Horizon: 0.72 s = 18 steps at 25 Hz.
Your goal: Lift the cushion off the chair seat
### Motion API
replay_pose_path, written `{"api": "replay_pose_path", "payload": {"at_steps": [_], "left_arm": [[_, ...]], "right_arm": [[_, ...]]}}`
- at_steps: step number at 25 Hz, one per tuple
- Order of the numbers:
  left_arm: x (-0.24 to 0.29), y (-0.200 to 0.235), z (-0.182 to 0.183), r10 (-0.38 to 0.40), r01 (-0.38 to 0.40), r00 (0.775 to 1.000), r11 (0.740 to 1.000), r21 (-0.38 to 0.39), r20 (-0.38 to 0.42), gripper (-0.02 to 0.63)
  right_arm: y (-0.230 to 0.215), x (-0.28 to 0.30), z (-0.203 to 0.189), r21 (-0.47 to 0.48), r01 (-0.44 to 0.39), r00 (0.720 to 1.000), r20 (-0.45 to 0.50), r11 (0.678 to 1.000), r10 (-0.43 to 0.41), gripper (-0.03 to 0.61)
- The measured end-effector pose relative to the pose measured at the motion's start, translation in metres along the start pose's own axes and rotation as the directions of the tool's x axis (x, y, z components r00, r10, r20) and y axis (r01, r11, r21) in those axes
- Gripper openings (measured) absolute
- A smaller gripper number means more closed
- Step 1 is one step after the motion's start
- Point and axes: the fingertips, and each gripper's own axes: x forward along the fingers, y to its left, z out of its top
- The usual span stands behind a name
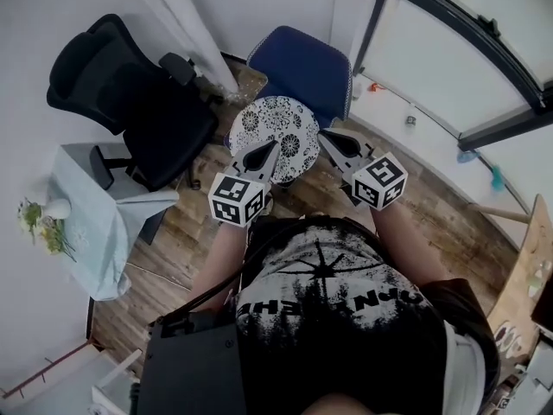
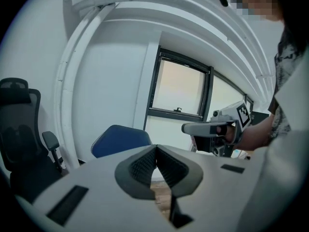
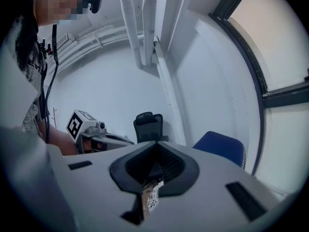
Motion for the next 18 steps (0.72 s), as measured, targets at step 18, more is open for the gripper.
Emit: {"api": "replay_pose_path", "payload": {"at_steps": [18], "left_arm": [[0.044, 0.091, 0.005, -0.255, 0.27, 0.956, 0.959, 0.087, -0.146, 0.015]], "right_arm": [[-0.022, 0.081, -0.015, 0.128, 0.234, 0.971, 0.029, 0.964, -0.239, 0.02]]}}
